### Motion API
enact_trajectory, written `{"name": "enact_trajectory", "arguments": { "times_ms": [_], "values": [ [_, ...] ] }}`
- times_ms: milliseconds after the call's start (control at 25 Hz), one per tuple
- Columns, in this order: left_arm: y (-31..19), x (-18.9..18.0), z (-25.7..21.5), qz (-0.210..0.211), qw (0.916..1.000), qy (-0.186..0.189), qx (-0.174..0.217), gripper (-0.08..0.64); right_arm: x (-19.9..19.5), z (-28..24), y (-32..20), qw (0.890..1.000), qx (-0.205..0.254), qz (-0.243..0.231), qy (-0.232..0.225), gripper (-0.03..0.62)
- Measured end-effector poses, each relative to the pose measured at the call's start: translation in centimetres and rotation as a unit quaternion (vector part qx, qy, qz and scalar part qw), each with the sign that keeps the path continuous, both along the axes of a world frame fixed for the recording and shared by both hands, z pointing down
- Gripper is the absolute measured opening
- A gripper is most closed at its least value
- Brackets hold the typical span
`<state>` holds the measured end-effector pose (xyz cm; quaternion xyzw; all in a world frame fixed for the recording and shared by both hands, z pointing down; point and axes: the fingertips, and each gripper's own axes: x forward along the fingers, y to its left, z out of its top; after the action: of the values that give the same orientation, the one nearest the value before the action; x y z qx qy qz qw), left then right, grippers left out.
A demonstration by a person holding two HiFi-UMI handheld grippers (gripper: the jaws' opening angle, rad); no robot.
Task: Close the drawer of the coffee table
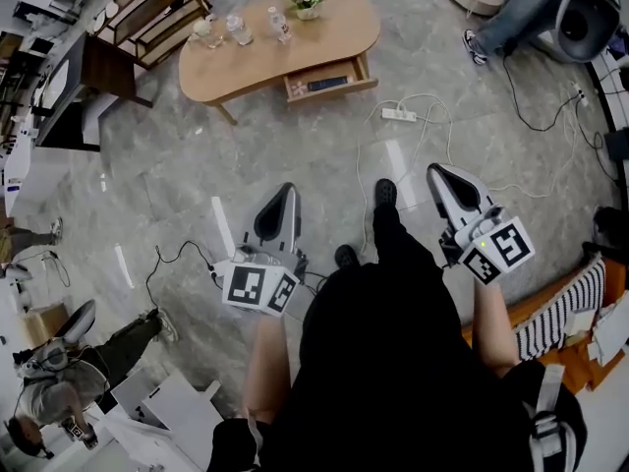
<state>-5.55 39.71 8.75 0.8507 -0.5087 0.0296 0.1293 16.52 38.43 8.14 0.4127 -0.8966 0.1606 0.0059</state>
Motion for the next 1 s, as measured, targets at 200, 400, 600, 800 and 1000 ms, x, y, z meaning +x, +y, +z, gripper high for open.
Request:
{"name": "enact_trajectory", "arguments": {
  "times_ms": [200,400,600,800,1000],
  "values": [
    [-5.7,2.3,-0.2,-0.02,0.9998,-0.003,-0.003,0.012,1.1,2.0,-6.5,0.997,-0.02,-0.057,0.051,0.012],
    [-9.9,4.3,0.9,-0.044,0.9989,-0.007,-0.015,0.012,1.6,3.3,-11.3,0.993,-0.037,-0.111,0.032,0.012],
    [-12.8,4.0,2.5,-0.077,0.9962,-0.005,-0.038,0.012,1.8,4.3,-14.9,0.991,-0.04,-0.127,0.021,0.012],
    [-16.5,2.8,4.4,-0.081,0.9946,-0.007,-0.065,0.012,0.9,6.6,-19.0,0.991,-0.057,-0.112,0.039,0.012],
    [-19.9,0.8,6.4,-0.07,0.9951,-0.008,-0.069,0.012,-1.1,9.2,-22.0,0.991,-0.071,-0.098,0.06,0.012]
  ]
}}
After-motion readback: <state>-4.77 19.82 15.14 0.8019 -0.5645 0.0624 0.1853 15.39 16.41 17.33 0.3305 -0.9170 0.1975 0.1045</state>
